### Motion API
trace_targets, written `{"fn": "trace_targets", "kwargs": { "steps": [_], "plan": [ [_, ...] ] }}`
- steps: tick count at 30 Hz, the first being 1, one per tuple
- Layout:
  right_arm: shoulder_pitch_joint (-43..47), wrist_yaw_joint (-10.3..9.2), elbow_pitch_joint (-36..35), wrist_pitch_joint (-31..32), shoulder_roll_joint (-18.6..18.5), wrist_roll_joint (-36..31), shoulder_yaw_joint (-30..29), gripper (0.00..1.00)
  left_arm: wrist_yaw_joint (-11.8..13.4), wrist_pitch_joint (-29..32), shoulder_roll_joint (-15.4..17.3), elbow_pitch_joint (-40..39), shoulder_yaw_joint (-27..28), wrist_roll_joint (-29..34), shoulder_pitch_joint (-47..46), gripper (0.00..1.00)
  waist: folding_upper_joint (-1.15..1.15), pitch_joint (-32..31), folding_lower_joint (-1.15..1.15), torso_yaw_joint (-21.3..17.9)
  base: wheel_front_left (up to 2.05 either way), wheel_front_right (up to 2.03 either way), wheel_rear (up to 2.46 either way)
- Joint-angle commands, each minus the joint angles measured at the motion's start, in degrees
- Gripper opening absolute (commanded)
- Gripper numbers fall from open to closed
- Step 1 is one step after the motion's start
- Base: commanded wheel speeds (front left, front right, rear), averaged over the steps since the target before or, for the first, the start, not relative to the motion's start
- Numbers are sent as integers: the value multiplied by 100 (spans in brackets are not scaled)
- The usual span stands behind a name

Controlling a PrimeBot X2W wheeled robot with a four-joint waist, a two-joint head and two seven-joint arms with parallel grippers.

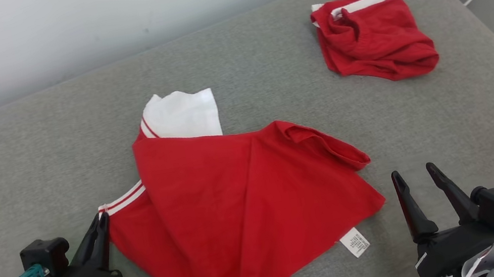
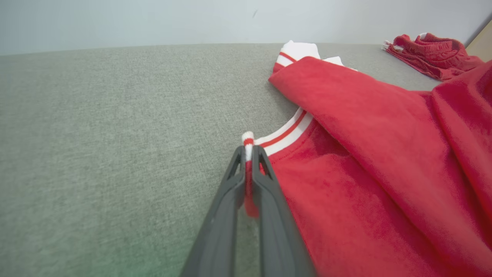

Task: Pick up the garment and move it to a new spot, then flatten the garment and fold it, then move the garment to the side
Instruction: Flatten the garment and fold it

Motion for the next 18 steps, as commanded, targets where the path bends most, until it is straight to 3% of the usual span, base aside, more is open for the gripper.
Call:
{"fn": "trace_targets", "kwargs": {
  "steps": [1,6,18],
  "plan": [
    [41,-1,23,-34,6,-26,17,100,3,-43,26,-87,23,4,63,0,0,-58,0,124,0,0,0],
    [64,-1,104,-94,35,41,80,100,55,-44,53,-594,215,129,368,0,0,-233,0,386,0,0,0],
    [231,-1,354,-219,19,89,-46,100,529,163,-31,-2592,138,411,1469,0,0,-657,0,1165,0,0,0]
  ]
}}
